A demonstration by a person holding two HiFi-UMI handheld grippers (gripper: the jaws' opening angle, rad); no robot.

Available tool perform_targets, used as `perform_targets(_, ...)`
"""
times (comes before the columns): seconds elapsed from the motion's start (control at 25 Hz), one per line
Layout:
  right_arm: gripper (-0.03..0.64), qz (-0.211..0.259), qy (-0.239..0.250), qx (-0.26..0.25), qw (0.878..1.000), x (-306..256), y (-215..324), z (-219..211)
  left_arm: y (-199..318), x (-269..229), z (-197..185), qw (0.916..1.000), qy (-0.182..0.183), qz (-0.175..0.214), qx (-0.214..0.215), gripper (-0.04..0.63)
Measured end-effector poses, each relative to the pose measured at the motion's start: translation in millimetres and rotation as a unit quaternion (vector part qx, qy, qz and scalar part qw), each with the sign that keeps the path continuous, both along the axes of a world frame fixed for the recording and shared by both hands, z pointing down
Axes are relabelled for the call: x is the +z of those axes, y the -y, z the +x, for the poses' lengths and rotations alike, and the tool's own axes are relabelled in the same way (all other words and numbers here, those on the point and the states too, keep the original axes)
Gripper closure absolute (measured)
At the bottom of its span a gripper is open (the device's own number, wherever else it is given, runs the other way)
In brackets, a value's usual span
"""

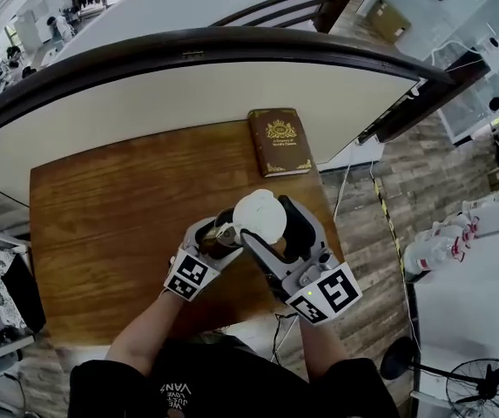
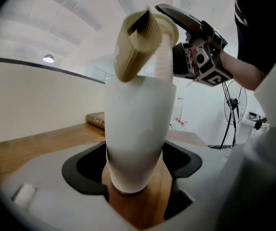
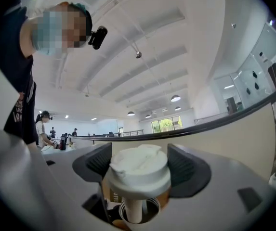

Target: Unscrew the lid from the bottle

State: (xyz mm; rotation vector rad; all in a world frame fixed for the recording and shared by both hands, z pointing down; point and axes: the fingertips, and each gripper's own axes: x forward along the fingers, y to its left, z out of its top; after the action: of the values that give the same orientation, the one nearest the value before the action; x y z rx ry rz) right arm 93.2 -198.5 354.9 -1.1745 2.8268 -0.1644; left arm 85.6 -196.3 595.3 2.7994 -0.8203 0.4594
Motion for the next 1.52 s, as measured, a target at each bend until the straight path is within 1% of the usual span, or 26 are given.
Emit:
perform_targets(0.16, 0.288, 0.016, 0.018, 0.01, 1.0, -22.5, -5.8, 11.5, -8.0, 19.6, -6.4, 0.9991, 0.032, -0.03, 0.0, 0.227)
perform_targets(0.32, 0.288, 0.028, 0.034, 0.018, 0.999, -38.9, -14.1, 23.4, -16.0, 23.6, -16.4, 0.9985, 0.037, -0.038, -0.017, 0.227)
perform_targets(0.48, 0.288, 0.034, 0.043, 0.027, 0.998, -49.0, -24.5, 33.6, -16.5, 6.5, -29.5, 0.9981, 0.025, -0.029, -0.048, 0.227)
perform_targets(0.6, 0.288, 0.035, 0.048, 0.03, 0.998, -53.4, -34.2, 38.7, -19.6, -5.5, -46.8, 0.9963, 0.021, -0.028, -0.079, 0.227)
perform_targets(0.84, 0.288, 0.032, 0.063, 0.04, 0.997, -54.9, -55.8, 52.8, -31.6, -36.5, -78.2, 0.9914, -0.003, -0.005, -0.131, 0.228)
perform_targets(1.0, 0.288, 0.023, 0.073, 0.041, 0.996, -50.6, -73.5, 59.7, -43.0, -68.2, -93.4, 0.9868, -0.023, 0.022, -0.159, 0.232)
perform_targets(1.08, 0.288, 0.016, 0.075, 0.042, 0.996, -44.4, -81.2, 62.6, -49.8, -82.7, -97.1, 0.9847, -0.034, 0.037, -0.167, 0.268)
perform_targets(1.16, 0.288, 0.007, 0.075, 0.041, 0.996, -36.8, -88.7, 64.5, -58.3, -96.3, -97.9, 0.9824, -0.047, 0.05, -0.174, 0.341)
perform_targets(1.28, 0.288, -0.002, 0.074, 0.038, 0.997, -27.4, -101.4, 66.1, -72.2, -113.7, -94.6, 0.9808, -0.061, 0.063, -0.174, 0.423)
perform_targets(1.44, 0.288, -0.013, 0.071, 0.037, 0.997, -15.6, -114.6, 69.5, -87.5, -133.5, -85.2, 0.9802, -0.07, 0.078, -0.168, 0.511)
perform_targets(1.52, 0.288, -0.019, 0.067, 0.038, 0.997, -8.4, -119.9, 72.1, -94.7, -138.6, -80.4, 0.98, -0.072, 0.081, -0.167, 0.533)
